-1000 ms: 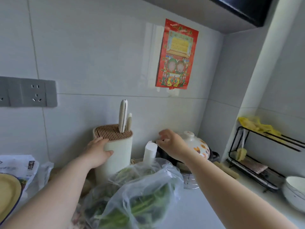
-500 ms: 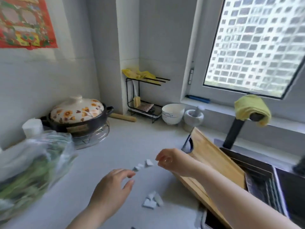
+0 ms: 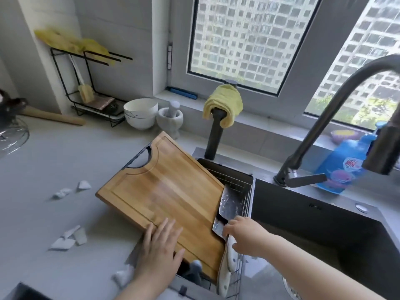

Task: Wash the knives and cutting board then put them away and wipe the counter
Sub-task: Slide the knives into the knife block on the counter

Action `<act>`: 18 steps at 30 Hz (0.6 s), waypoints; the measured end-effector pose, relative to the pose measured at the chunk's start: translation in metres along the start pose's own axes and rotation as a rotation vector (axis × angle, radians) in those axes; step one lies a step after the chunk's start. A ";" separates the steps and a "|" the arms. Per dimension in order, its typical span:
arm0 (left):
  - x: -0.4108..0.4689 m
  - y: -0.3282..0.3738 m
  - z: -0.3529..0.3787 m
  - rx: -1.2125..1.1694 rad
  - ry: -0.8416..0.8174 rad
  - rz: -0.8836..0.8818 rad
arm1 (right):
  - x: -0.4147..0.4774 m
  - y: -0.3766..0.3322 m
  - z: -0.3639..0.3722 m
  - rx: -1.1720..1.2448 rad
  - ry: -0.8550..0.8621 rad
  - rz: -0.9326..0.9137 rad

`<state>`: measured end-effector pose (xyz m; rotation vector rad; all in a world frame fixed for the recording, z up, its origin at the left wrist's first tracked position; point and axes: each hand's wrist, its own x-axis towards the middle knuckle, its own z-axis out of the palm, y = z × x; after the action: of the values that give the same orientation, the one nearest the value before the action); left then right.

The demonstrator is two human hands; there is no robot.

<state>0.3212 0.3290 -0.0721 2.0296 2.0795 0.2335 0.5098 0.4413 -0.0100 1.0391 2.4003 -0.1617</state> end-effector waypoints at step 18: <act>-0.005 0.012 0.033 0.076 0.353 0.012 | 0.042 -0.010 0.014 -0.537 -0.338 -0.268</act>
<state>0.3416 0.3229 -0.1002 2.1767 2.3082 0.5588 0.4841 0.4571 -0.0440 0.4057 2.0878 0.1943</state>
